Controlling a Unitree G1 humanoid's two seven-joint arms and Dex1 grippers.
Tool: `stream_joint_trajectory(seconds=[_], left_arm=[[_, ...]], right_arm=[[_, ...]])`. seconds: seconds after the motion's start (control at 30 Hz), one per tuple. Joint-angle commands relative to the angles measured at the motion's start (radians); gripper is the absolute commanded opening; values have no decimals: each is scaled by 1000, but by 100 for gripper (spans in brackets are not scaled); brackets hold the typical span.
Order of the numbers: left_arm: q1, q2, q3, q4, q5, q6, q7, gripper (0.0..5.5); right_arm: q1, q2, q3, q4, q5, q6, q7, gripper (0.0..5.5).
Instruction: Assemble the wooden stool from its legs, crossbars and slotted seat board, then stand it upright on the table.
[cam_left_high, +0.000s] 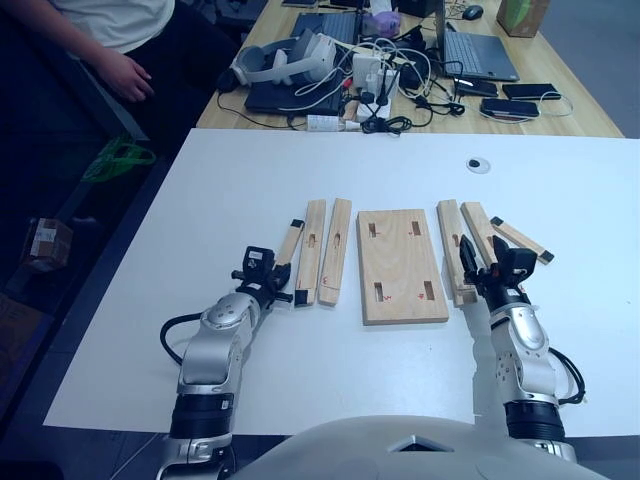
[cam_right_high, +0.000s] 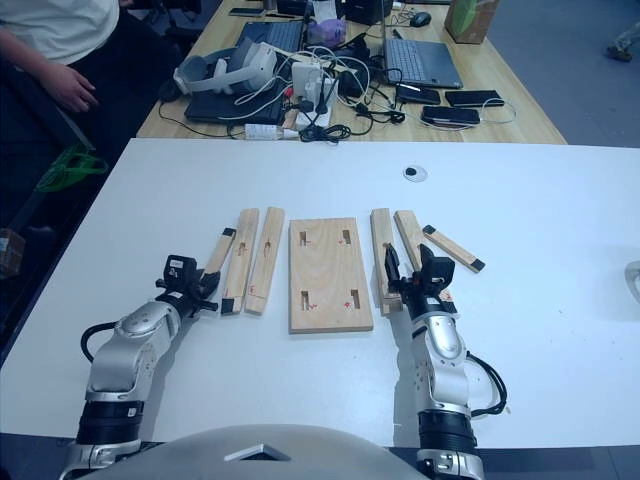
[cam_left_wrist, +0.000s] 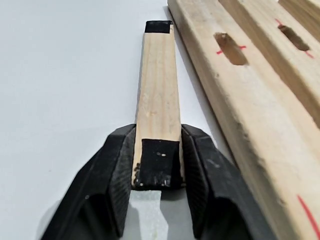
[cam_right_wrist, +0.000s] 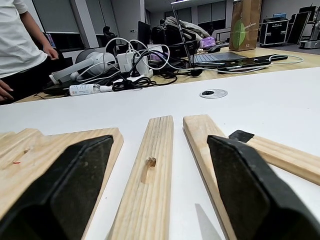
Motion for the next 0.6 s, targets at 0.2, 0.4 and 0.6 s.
stream_joint_trajectory(seconds=[0.2,0.4,0.6], left_arm=[[-245,17,282,-70,-357,157,-87,130],[-411,83,273,-157,-648,462,-139,130],[-565,135,42,-191,-628,611,-122,130]], right_arm=[[-77,-79,-12,16,-64,-6,-12,351],[-294,-423,209,-112,-431,-118,222,351],[-438,-612,350,-130,-600,-305,408,351]])
